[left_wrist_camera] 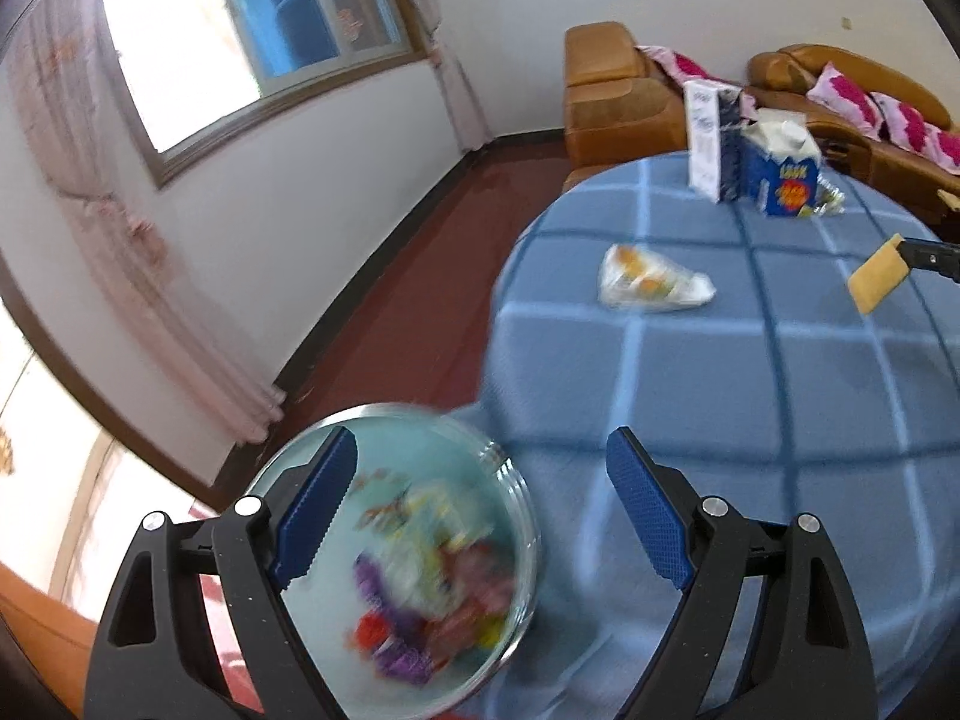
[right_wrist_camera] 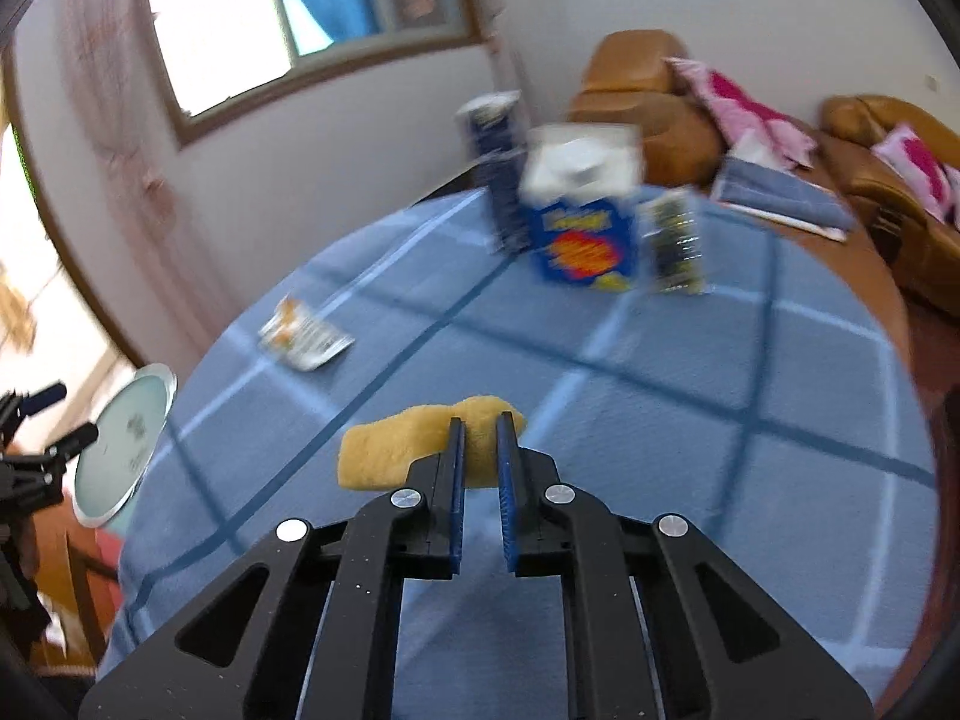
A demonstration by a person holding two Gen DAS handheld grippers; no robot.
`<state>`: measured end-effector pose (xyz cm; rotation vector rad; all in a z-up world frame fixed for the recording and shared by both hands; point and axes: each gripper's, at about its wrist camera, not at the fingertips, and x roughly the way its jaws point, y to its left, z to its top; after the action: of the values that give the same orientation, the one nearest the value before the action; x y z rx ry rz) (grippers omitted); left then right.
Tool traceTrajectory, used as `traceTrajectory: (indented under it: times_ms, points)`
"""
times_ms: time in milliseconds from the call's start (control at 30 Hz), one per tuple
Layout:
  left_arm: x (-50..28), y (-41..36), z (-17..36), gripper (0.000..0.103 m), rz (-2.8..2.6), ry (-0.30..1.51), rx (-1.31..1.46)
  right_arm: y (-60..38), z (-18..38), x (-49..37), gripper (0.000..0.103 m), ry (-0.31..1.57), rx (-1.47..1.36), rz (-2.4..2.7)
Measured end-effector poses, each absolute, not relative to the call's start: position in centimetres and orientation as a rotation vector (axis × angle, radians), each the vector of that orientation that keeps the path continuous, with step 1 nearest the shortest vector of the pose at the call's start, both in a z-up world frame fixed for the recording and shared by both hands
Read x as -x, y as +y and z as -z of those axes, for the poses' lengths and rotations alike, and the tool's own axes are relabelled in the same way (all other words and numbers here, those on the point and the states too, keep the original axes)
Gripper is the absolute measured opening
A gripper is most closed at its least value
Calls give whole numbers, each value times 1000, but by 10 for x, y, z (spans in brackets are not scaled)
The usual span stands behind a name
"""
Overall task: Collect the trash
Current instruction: 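Grasp the white fruit-printed snack packet with the left tool while the right tool lifts the sponge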
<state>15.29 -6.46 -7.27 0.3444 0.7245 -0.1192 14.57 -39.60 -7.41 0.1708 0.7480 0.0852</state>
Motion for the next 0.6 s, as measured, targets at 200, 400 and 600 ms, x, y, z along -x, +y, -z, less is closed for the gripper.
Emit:
traceTrajectory:
  times_ms: [200,400,600]
  points:
    - [-211,-119,79,84,164,733,-364,-455,70,-150,11,707,-258,35]
    - [-259,-157,100,84,219,785,-374,-472,80,-154,11,712,-269,58]
    - [-278,-183,113,92,260,833,-391,-478,85,-158,11,718,-269,57]
